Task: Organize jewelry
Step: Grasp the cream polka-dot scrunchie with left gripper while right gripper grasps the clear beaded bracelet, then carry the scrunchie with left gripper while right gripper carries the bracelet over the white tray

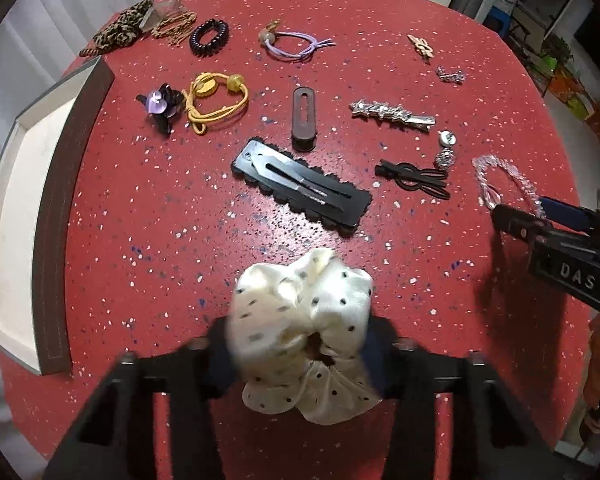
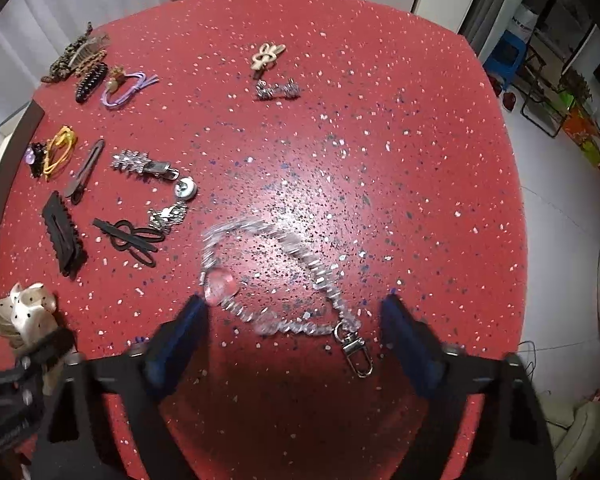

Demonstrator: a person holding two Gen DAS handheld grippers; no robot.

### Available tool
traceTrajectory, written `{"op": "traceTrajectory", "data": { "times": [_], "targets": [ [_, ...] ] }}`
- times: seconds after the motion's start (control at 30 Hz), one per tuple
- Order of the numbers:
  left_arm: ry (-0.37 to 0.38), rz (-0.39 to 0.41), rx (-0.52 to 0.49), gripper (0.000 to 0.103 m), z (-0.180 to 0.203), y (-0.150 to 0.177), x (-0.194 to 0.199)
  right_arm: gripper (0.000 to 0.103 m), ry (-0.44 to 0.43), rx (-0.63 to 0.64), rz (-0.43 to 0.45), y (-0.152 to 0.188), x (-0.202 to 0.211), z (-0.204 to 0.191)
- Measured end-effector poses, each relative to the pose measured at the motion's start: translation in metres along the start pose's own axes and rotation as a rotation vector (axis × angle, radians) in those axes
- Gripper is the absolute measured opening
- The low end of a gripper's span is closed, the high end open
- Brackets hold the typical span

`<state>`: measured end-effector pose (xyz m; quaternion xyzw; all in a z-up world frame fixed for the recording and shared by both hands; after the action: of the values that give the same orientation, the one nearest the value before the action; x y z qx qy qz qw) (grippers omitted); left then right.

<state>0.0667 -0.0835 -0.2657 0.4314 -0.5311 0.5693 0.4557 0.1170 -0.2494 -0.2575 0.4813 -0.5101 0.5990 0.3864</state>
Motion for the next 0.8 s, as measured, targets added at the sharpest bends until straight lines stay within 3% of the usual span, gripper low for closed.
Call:
{"op": "traceTrajectory", "data": {
  "times": [0.07, 0.1, 0.17, 0.47, 0.8],
  "targets": [
    [0.017, -0.013, -0.002, 0.029, 0.003, -0.001, 0.001, 0.049, -0.002, -0.001, 0.000, 0.001, 0.005, -0.001],
    [0.024, -0.017, -0.005, 0.025, 0.004, -0.001, 0.002, 0.042, -0.003, -0.004, -0.002, 0.001, 0.007, -0.002],
    [0.033, -0.009, -0.017, 0.023, 0.007, -0.001, 0.006, 0.015, 0.000, -0.018, -0.013, -0.001, 0.010, -0.002],
    [0.071, 0.035, -0.041, 0.021, -0.014, -0.003, 0.045, 0.012, -0.141, -0.178, -0.044, 0.011, 0.017, 0.011],
    [0.069, 0.055, -0.025, 0.021, -0.019, -0.006, 0.083, 0.012, -0.213, -0.240, -0.066, 0.032, 0.056, 0.009]
  ]
}}
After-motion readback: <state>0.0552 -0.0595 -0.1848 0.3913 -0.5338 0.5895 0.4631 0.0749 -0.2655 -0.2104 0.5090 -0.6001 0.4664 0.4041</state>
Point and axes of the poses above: each gripper's, at about its wrist camera, not at the fingertips, and x roughly against the way its jaws point, z to its right, y to its underside, the point moved 6 cm from there along -x, roughly the way its jaws point, and after that the axes turned 4 degrees about x, right-handed, at the moved point
